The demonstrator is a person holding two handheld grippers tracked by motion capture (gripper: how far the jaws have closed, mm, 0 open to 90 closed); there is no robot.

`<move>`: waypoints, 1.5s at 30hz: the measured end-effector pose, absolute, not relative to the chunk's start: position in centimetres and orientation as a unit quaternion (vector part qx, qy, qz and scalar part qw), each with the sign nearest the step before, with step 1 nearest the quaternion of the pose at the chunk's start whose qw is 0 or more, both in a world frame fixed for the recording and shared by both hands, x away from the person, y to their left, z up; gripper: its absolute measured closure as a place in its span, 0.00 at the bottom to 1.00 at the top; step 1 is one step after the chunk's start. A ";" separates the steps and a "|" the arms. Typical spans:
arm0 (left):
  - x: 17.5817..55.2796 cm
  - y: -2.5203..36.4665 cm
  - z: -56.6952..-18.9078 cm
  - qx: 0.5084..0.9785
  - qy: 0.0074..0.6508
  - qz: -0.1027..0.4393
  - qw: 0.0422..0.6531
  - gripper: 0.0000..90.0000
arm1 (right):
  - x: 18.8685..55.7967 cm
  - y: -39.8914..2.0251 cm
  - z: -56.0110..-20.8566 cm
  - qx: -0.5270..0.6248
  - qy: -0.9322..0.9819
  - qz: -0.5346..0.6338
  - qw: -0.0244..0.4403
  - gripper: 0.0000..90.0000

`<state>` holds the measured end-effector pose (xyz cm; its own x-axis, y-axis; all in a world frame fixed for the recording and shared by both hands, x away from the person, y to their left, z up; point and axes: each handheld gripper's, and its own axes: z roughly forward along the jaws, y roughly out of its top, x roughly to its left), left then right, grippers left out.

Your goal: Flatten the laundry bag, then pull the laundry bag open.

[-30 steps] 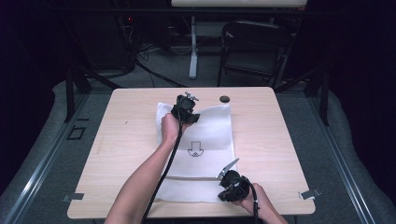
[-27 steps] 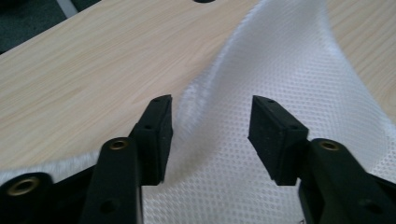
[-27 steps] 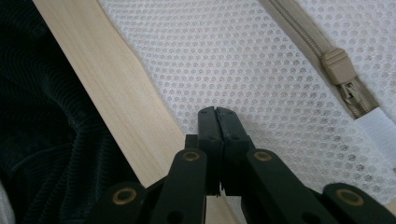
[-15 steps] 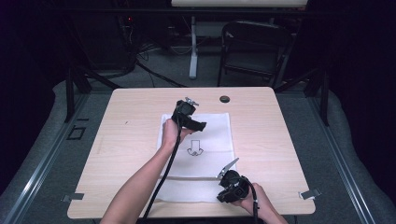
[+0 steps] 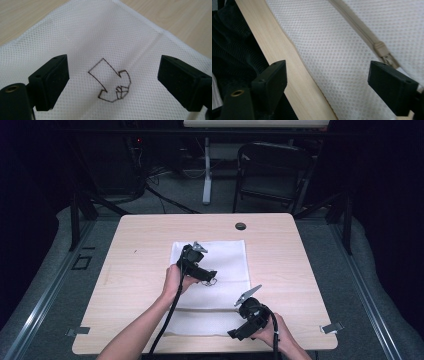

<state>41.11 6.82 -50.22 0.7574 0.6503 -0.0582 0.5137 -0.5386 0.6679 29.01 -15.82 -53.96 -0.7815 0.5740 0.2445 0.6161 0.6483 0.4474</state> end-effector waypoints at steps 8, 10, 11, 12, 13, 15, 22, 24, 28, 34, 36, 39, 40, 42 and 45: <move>37.5 6.9 -49.7 0.886 0.296 0.106 0.342 0.10 | 29.7 -18.0 -52.6 -0.361 -0.896 -0.256 -0.026 0.07; 37.2 6.8 -49.5 0.887 0.291 0.109 0.341 0.10 | 30.0 -18.6 -52.5 -0.371 -0.892 -0.258 -0.033 0.07; 37.1 6.7 -49.5 0.885 0.292 0.107 0.346 0.09 | 30.1 -18.9 -52.3 -0.375 -0.890 -0.256 -0.035 0.08; 36.9 6.7 -49.6 0.884 0.291 0.106 0.350 0.09 | 30.3 -19.2 -52.2 -0.378 -0.889 -0.256 -0.038 0.10; 36.8 6.6 -49.6 0.885 0.289 0.105 0.350 0.09 | 30.3 -19.5 -52.1 -0.383 -0.887 -0.255 -0.041 0.11; 36.5 6.5 -49.7 0.888 0.282 0.101 0.349 0.08 | 30.4 -19.9 -52.1 -0.388 -0.884 -0.256 -0.043 0.14; 35.7 6.2 -50.0 0.891 0.276 0.090 0.348 0.07 | 30.6 -20.5 -52.0 -0.393 -0.882 -0.254 -0.052 0.17; 35.4 6.0 -50.3 0.895 0.269 0.086 0.345 0.07 | 30.7 -20.8 -52.0 -0.399 -0.880 -0.252 -0.052 0.18; 35.0 5.6 -50.4 0.899 0.258 0.085 0.344 0.08 | 31.0 -21.1 -52.0 -0.408 -0.875 -0.253 -0.060 0.24; 34.7 5.0 -50.8 0.898 0.253 0.081 0.350 0.05 | 31.1 -21.2 -52.2 -0.411 -0.873 -0.253 -0.063 0.39; 34.7 4.7 -51.1 0.901 0.250 0.077 0.347 0.04 | 31.2 -21.3 -52.2 -0.410 -0.874 -0.254 -0.059 0.44; 34.6 4.2 -51.5 0.903 0.241 0.073 0.347 0.05 | 31.3 -21.2 -52.4 -0.407 -0.876 -0.253 -0.050 0.49; 34.6 4.1 -51.5 0.903 0.237 0.074 0.350 0.06 | 31.3 -21.2 -52.5 -0.403 -0.879 -0.248 -0.051 0.52; 34.6 3.8 -51.6 0.906 0.229 0.072 0.350 0.09 | 31.3 -21.1 -52.6 -0.409 -0.878 -0.244 -0.053 0.57; 34.6 3.4 -51.8 0.907 0.219 0.069 0.352 0.13 | 31.3 -20.9 -52.8 -0.404 -0.881 -0.240 -0.053 0.64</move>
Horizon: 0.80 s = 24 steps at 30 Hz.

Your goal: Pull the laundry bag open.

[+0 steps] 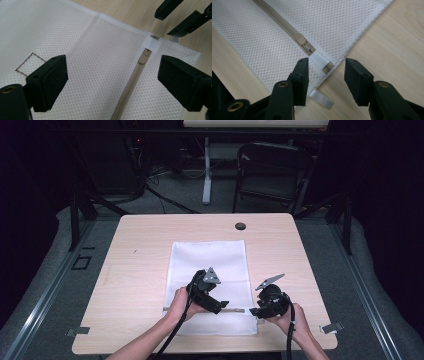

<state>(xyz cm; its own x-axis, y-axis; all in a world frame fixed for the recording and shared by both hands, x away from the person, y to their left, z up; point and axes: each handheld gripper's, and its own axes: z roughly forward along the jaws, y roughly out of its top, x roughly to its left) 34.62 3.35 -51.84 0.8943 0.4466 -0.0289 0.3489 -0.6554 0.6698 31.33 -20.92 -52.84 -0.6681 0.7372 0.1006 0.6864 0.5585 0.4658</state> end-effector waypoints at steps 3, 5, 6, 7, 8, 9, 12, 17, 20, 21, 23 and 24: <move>34.6 2.8 -52.3 0.912 0.210 0.059 0.347 0.14 | 31.4 -20.8 -53.1 0.406 0.880 0.242 0.050 0.77; 34.5 2.4 -52.6 0.914 0.208 0.060 0.344 0.14 | 31.5 -20.6 -53.4 0.410 0.877 0.248 0.047 0.86; 34.5 2.1 -52.8 0.916 0.204 0.059 0.340 0.14 | 31.5 -20.5 -53.4 0.406 0.879 0.245 0.050 0.89; 34.5 2.0 -52.9 0.917 0.200 0.059 0.340 0.15 | 31.6 -20.4 -53.5 0.405 0.881 0.241 0.051 0.91; 34.5 1.8 -53.0 0.918 0.199 0.056 0.338 0.16 | 31.7 -20.3 -53.7 0.408 0.878 0.247 0.046 0.94; 34.5 1.7 -53.1 0.918 0.196 0.057 0.339 0.16 | 31.7 -20.3 -53.8 0.407 0.878 0.245 0.049 0.96; 34.5 1.3 -53.4 0.919 0.188 0.056 0.341 0.17 | 31.9 -20.1 -54.1 0.404 0.880 0.241 0.060 1.00; 34.5 0.7 -53.9 0.925 0.172 0.049 0.334 0.21 | 32.2 -19.6 -54.6 0.397 0.884 0.239 0.057 1.00; 34.5 0.3 -54.4 0.926 0.168 0.038 0.335 0.25 | 32.3 -19.3 -54.9 0.399 0.884 0.237 0.055 1.00; 34.5 0.2 -54.5 0.927 0.165 0.032 0.335 0.27 | 32.3 -19.3 -54.9 0.397 0.886 0.234 0.053 1.00; 34.4 -0.1 -54.7 0.929 0.159 0.031 0.334 0.31 | 32.2 -19.2 -55.0 0.402 0.883 0.236 0.051 1.00; 34.4 -0.2 -54.8 0.930 0.155 0.029 0.333 0.33 | 32.3 -19.2 -55.1 0.397 0.886 0.235 0.051 1.00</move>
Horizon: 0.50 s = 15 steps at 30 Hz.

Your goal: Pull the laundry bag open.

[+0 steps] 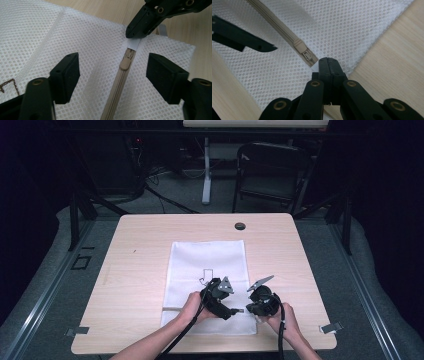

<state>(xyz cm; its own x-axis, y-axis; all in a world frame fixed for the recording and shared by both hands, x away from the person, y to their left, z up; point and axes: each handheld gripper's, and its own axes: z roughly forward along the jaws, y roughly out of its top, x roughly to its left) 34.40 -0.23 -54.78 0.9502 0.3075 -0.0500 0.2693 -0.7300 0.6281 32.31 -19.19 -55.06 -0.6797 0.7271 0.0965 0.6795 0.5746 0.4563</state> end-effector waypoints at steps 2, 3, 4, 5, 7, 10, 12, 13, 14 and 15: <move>34.3 -0.6 -55.1 0.932 0.149 0.028 0.331 0.41 | 32.3 -19.1 -55.3 0.397 0.887 0.229 0.049 1.00; 34.3 -0.7 -55.2 0.934 0.141 0.026 0.328 0.43 | 32.3 -19.0 -55.3 0.394 0.890 0.225 0.047 1.00; 34.2 -1.0 -55.4 0.934 0.140 0.025 0.328 0.45 | 32.3 -18.9 -55.5 0.398 0.886 0.233 0.045 1.00; 34.1 -1.1 -55.5 0.936 0.136 0.025 0.324 0.48 | 32.3 -18.9 -55.5 0.394 0.888 0.234 0.041 1.00; 34.1 -1.5 -55.9 0.938 0.128 0.022 0.321 0.53 | 32.3 -18.9 -55.5 0.396 0.887 0.235 0.041 1.00; 34.3 -1.9 -56.5 0.940 0.120 0.019 0.318 0.60 | 32.3 -18.9 -55.6 0.399 0.886 0.234 0.043 1.00; 34.4 -2.1 -56.7 0.941 0.119 0.017 0.318 0.64 | 32.3 -18.9 -55.6 0.403 0.883 0.236 0.043 1.00; 34.4 -2.1 -56.8 0.941 0.120 0.016 0.318 0.65 | 32.3 -19.0 -55.6 0.401 0.885 0.234 0.042 1.00; 34.4 -2.2 -56.8 0.940 0.121 0.015 0.320 0.66 | 32.3 -19.0 -55.6 0.401 0.885 0.234 0.042 1.00; 34.4 -2.2 -56.8 0.939 0.119 0.014 0.321 0.68 | 32.3 -19.0 -55.6 0.401 0.884 0.235 0.041 1.00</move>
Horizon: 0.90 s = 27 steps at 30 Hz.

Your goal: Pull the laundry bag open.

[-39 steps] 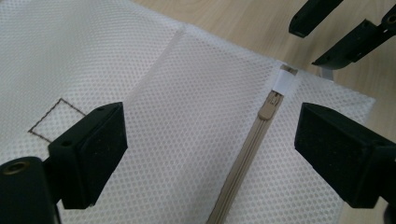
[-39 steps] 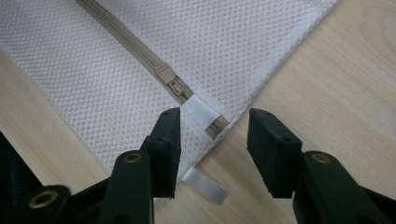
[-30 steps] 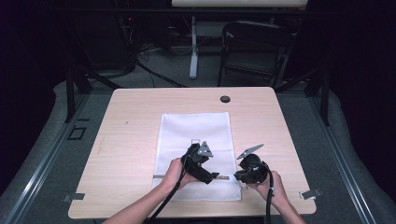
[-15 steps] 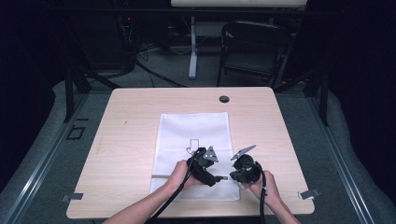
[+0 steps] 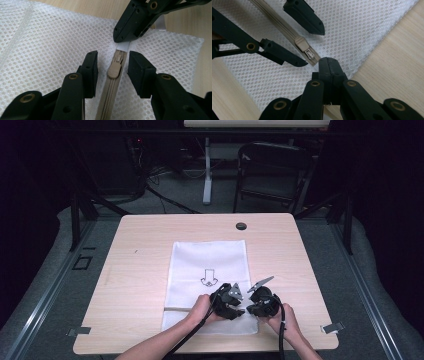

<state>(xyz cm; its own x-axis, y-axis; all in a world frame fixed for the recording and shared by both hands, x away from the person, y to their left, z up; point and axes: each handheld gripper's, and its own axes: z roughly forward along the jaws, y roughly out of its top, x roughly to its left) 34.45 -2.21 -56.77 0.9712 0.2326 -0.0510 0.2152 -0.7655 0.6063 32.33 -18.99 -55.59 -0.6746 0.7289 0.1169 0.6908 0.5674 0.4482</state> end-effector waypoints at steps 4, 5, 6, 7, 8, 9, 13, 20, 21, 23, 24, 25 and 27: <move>34.5 -2.2 -56.8 0.939 0.115 0.011 0.325 0.75 | 32.3 -19.0 -55.5 0.400 0.886 0.229 0.045 1.00; 34.5 -2.3 -56.8 0.938 0.114 0.012 0.326 0.77 | 32.4 -19.0 -55.5 0.397 0.888 0.227 0.044 1.00; 34.4 -2.3 -56.7 0.939 0.113 0.010 0.323 0.79 | 32.3 -18.9 -55.6 0.397 0.888 0.229 0.045 1.00; 34.4 -2.3 -56.6 0.939 0.109 0.010 0.325 0.81 | 32.4 -19.0 -55.5 0.398 0.888 0.228 0.044 1.00; 34.4 -2.4 -56.6 0.939 0.108 0.012 0.325 0.86 | 32.3 -18.9 -55.6 0.401 0.885 0.232 0.045 1.00; 34.3 -2.4 -56.5 0.941 0.106 0.015 0.322 0.87 | 32.3 -19.0 -55.6 0.401 0.885 0.231 0.045 1.00; 34.2 -2.5 -56.5 0.941 0.103 0.014 0.321 0.90 | 32.4 -18.9 -55.6 0.398 0.888 0.227 0.046 1.00; 34.2 -2.5 -56.5 0.941 0.103 0.011 0.322 0.91 | 32.4 -19.0 -55.6 0.400 0.886 0.231 0.041 1.00; 34.3 -2.5 -56.5 0.941 0.103 0.011 0.323 0.91 | 32.4 -19.0 -55.6 0.403 0.884 0.233 0.040 1.00; 34.4 -2.4 -56.5 0.940 0.107 0.007 0.323 0.91 | 32.5 -19.0 -55.6 0.401 0.885 0.235 0.036 1.00; 34.4 -2.4 -56.5 0.941 0.106 0.007 0.323 0.91 | 32.5 -19.0 -55.6 0.402 0.884 0.236 0.035 1.00; 34.4 -2.4 -56.5 0.941 0.106 0.008 0.322 0.91 | 32.5 -19.0 -55.7 0.403 0.883 0.238 0.033 1.00; 34.3 -2.5 -56.4 0.941 0.105 0.008 0.322 0.91 | 32.5 -19.1 -55.6 0.401 0.885 0.233 0.035 1.00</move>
<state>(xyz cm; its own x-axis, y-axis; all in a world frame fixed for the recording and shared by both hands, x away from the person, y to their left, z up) 34.33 -2.47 -56.45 0.9777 0.2033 -0.0529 0.1931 -0.7709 0.6069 32.49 -19.11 -55.62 -0.6754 0.7269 0.1245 0.6941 0.5696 0.4403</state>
